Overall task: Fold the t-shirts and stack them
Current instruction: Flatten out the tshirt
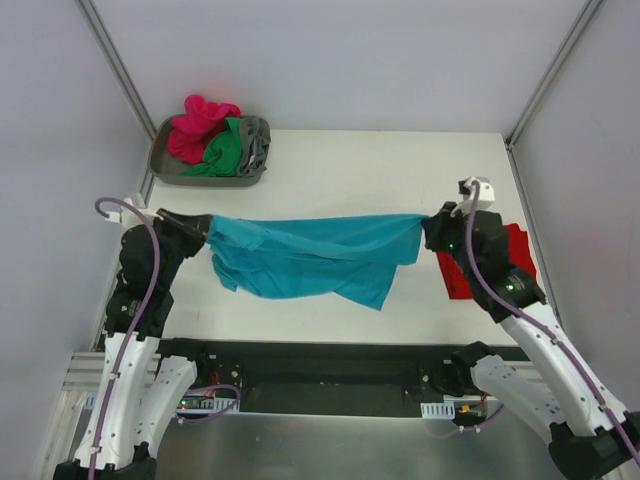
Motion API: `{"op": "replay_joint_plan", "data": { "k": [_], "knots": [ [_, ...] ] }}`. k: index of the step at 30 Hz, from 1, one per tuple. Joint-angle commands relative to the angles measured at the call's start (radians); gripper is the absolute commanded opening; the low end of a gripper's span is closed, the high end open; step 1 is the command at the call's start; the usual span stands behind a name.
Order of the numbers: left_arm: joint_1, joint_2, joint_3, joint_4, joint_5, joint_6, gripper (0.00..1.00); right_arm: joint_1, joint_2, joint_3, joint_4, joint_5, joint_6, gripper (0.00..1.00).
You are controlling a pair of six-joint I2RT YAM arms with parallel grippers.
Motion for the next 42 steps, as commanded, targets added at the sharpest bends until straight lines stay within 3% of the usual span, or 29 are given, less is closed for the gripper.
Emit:
{"op": "replay_joint_plan", "data": {
  "k": [1, 11, 20, 25, 30, 36, 37, 42],
  "knots": [
    [0.004, 0.0, 0.19, 0.118, -0.006, 0.044, 0.0, 0.002, -0.094, 0.183, -0.022, 0.015, -0.087, 0.0],
    [0.004, -0.004, 0.548, 0.119, 0.005, 0.124, 0.0, 0.002, -0.197, 0.587, -0.143, -0.125, -0.118, 0.0],
    [0.004, -0.01, 0.735, 0.121, 0.013, 0.185, 0.0, 0.001, -0.229, 0.757, -0.211, -0.304, -0.034, 0.0],
    [0.004, 0.078, 0.842, 0.121, 0.06, 0.214, 0.0, 0.002, -0.22, 0.765, -0.201, -0.246, -0.041, 0.0],
    [0.004, 0.227, 0.87, 0.131, 0.06, 0.23, 0.0, 0.002, -0.13, 0.74, -0.214, -0.029, -0.087, 0.0],
    [0.004, 0.558, 0.812, 0.185, 0.054, 0.323, 0.0, -0.025, 0.157, 0.646, -0.173, 0.246, -0.182, 0.0],
    [0.004, 0.632, 0.797, 0.226, 0.068, 0.345, 0.0, -0.062, 0.203, 0.616, -0.14, 0.249, -0.173, 0.0],
    [0.002, 1.032, 0.798, 0.303, 0.175, 0.428, 0.0, -0.272, 0.494, 0.46, 0.077, -0.03, -0.061, 0.0]
  ]
}}
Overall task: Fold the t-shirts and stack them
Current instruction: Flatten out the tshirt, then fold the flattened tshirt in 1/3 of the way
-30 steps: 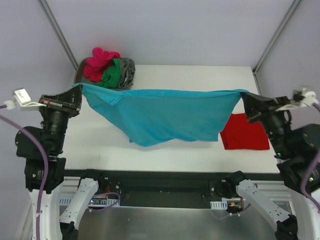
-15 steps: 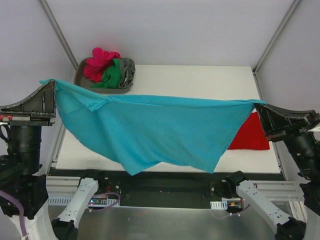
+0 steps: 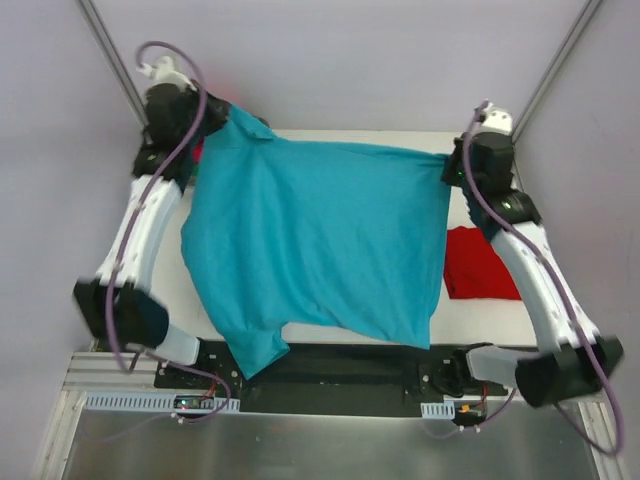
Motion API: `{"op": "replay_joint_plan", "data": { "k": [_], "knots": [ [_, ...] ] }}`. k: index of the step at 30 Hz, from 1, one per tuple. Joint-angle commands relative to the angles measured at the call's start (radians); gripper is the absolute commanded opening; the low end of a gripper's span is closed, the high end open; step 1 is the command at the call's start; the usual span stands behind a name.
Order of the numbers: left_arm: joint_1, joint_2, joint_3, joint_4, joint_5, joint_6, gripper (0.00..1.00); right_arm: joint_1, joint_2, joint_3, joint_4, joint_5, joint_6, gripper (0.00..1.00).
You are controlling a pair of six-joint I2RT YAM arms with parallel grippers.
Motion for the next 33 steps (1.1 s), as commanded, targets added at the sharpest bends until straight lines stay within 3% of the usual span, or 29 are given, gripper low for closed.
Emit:
{"op": "replay_joint_plan", "data": {
  "k": [1, 4, 7, 13, 22, 33],
  "knots": [
    [0.002, 0.318, -0.007, 0.041, 0.099, 0.091, 0.0, -0.114, 0.245, -0.105, 0.168, -0.097, 0.058, 0.0],
    [-0.003, 0.499, 0.039, 0.043, 0.172, 0.082, 0.0, -0.128, 0.435, -0.063, 0.218, -0.137, 0.039, 0.0],
    [-0.027, 0.603, 0.056, 0.044, 0.113, 0.091, 0.0, -0.154, 0.591, 0.006, 0.227, -0.193, 0.054, 0.0],
    [-0.046, 0.693, 0.064, 0.043, 0.054, 0.106, 0.0, -0.185, 0.718, 0.066, 0.235, -0.295, 0.062, 0.0],
    [-0.046, 0.608, -0.048, 0.041, 0.025, 0.082, 0.0, -0.214, 0.697, 0.044, 0.235, -0.391, 0.09, 0.01],
    [-0.046, 0.47, -0.156, 0.046, -0.033, 0.064, 0.0, -0.233, 0.648, 0.046, 0.172, -0.379, 0.104, 0.0]
  ]
}}
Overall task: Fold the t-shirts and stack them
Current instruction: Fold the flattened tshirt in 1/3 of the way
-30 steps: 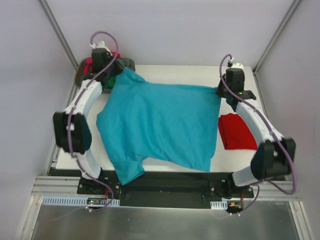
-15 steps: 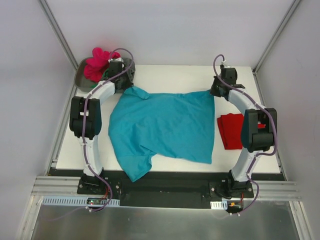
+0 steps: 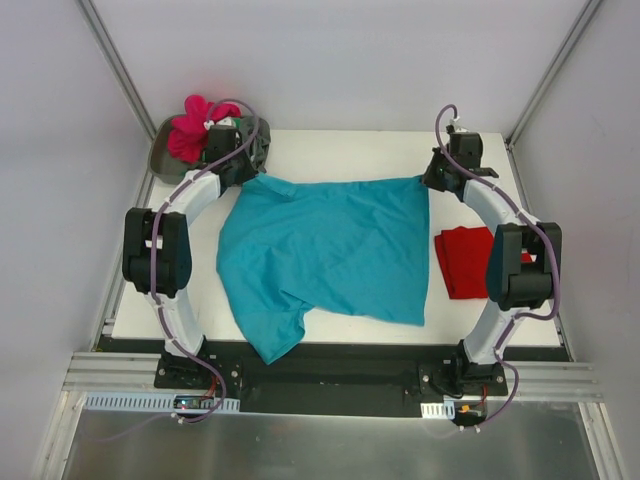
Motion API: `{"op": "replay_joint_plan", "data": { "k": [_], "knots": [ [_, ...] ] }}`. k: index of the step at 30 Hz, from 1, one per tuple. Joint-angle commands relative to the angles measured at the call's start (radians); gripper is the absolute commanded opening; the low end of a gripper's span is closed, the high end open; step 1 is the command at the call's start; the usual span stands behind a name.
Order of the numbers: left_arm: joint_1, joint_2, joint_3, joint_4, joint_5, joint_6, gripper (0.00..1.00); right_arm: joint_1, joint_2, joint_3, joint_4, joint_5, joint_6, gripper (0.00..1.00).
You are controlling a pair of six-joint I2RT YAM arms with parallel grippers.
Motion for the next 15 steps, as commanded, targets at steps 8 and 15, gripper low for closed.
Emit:
{"op": "replay_joint_plan", "data": {
  "k": [8, 15],
  "knots": [
    [0.001, -0.045, 0.018, 0.042, -0.033, -0.009, 0.0, -0.034, -0.011, 0.037, -0.008, 0.016, 0.029, 0.0],
    [-0.001, -0.138, -0.08, 0.077, -0.032, -0.044, 0.0, -0.038, -0.052, 0.017, -0.012, 0.003, 0.0, 0.0]
  ]
}}
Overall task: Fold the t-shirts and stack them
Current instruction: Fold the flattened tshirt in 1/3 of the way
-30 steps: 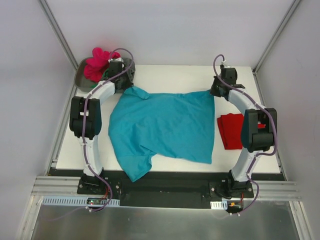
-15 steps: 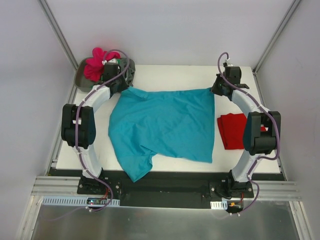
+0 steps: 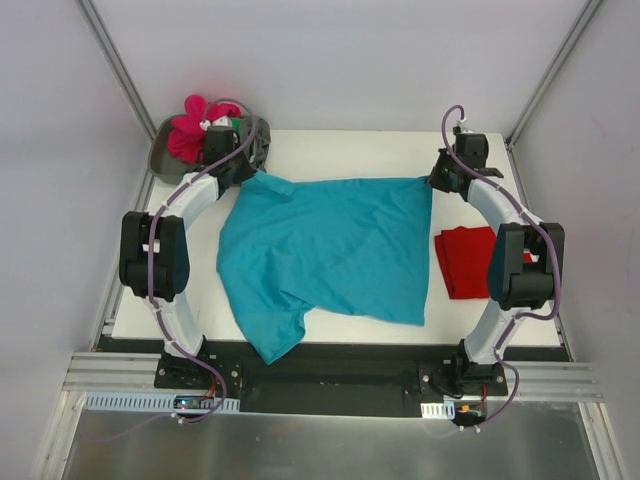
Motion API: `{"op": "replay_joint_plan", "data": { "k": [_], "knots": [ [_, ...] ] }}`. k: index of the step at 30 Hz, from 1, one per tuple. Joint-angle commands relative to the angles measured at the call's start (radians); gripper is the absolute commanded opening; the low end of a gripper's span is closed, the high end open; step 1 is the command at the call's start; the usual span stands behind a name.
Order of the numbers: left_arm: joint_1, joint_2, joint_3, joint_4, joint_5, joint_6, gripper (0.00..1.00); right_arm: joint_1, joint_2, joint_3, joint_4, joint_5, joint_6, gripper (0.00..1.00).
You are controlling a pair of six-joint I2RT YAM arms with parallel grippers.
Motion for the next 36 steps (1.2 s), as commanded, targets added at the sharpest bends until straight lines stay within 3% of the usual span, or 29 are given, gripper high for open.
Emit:
{"op": "replay_joint_plan", "data": {
  "k": [1, 15, 23, 36],
  "knots": [
    [-0.002, -0.12, -0.086, 0.051, -0.01, -0.044, 0.0, -0.011, -0.058, 0.006, 0.003, -0.008, -0.017, 0.0],
    [-0.051, -0.508, -0.551, -0.024, -0.072, -0.263, 0.0, -0.019, -0.157, -0.101, -0.036, -0.079, -0.02, 0.0],
    [-0.07, -0.682, -0.681, -0.151, -0.11, -0.311, 0.0, -0.02, -0.171, -0.118, -0.082, -0.096, -0.023, 0.01],
    [-0.107, -0.76, -0.8, -0.22, -0.004, -0.367, 0.0, -0.02, -0.239, -0.207, -0.125, -0.061, -0.038, 0.03]
  ]
}}
